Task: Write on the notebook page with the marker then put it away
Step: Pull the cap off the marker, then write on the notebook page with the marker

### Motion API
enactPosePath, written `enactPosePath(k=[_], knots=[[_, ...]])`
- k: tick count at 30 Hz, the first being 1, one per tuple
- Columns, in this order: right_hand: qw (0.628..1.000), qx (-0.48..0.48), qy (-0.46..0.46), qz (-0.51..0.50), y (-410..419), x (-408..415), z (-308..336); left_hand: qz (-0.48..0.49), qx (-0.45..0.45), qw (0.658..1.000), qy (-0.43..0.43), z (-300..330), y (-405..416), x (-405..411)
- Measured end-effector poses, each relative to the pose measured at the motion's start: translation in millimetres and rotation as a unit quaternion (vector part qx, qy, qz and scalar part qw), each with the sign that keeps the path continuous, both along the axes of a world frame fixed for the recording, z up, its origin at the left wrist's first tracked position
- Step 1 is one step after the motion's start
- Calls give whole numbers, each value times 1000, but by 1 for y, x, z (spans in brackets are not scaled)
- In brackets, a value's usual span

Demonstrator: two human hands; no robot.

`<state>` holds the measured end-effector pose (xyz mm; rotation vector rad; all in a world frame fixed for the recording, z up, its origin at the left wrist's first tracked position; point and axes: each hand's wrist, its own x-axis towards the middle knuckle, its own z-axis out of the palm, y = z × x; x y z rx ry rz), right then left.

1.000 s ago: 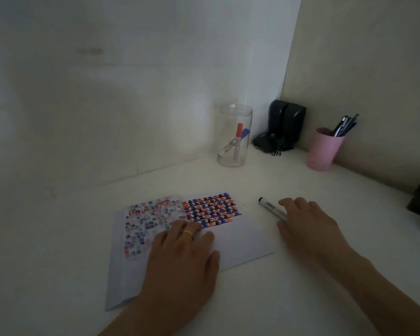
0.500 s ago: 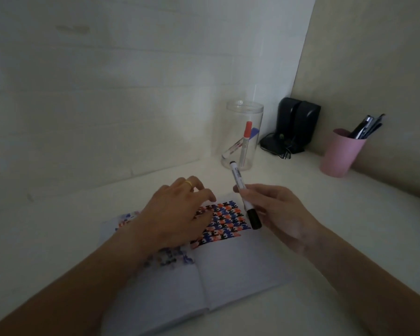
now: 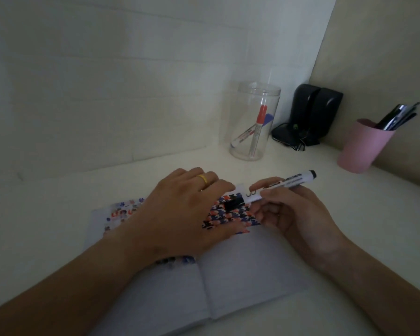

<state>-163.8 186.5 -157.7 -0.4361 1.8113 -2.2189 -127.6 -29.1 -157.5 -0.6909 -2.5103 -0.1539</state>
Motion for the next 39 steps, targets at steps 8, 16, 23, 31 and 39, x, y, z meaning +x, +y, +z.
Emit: enactPosePath(k=[8, 16, 23, 31, 39], knots=[[996, -11, 88, -2, -7, 16, 6, -55, 31, 997, 34, 6, 11, 6], [993, -3, 115, -35, -11, 19, 13, -123, 127, 978, -109, 16, 20, 11], [975, -121, 68, -174, 43, -8, 31, -55, 289, 946, -139, 13, -27, 2], [993, 48, 40, -99, 21, -4, 11, -27, 55, 996, -58, -4, -18, -10], [983, 153, -6, -98, 23, 2, 7, -41, 71, 990, -116, -14, -26, -12]])
